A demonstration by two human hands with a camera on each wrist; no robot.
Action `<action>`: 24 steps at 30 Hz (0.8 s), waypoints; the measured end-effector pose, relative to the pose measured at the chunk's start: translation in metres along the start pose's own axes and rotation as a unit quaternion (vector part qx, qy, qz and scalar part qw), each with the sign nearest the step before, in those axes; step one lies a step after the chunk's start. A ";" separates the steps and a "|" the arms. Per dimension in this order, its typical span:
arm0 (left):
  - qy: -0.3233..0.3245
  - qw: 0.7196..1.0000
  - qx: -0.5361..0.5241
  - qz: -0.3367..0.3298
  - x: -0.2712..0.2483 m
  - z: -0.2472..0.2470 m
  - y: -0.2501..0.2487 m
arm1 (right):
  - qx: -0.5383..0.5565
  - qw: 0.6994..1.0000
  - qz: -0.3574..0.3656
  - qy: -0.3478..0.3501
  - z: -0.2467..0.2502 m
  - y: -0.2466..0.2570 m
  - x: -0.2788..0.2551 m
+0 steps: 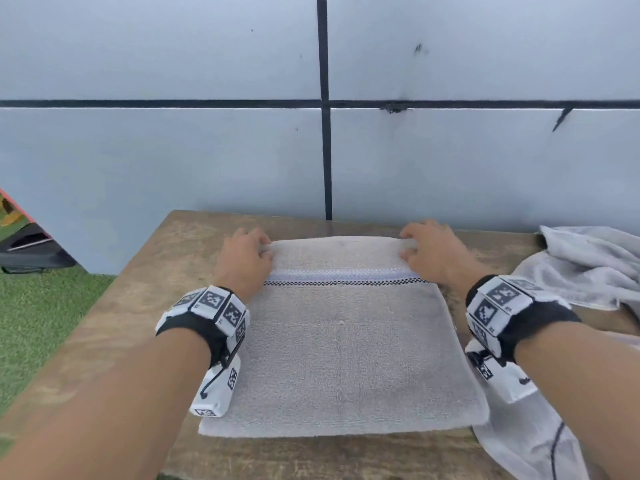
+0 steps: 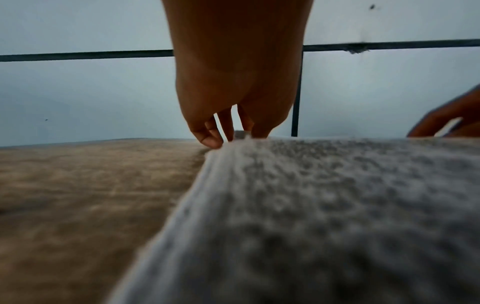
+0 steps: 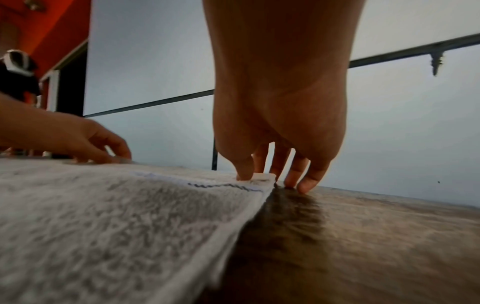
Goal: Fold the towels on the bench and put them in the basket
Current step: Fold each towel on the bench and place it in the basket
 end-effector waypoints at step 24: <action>0.057 0.944 -0.257 -0.201 -0.170 0.078 -0.081 | 0.267 0.947 0.163 0.071 0.011 0.067 -0.176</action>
Point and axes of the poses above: each hand's wrist, its own x-axis towards the middle knuckle, its own z-axis out of the back of the hand, y = z × x, the point moved 2 cm from there along x, towards the middle knuckle, and after that the axes turned 15 degrees about x, right-handed, at the moved point
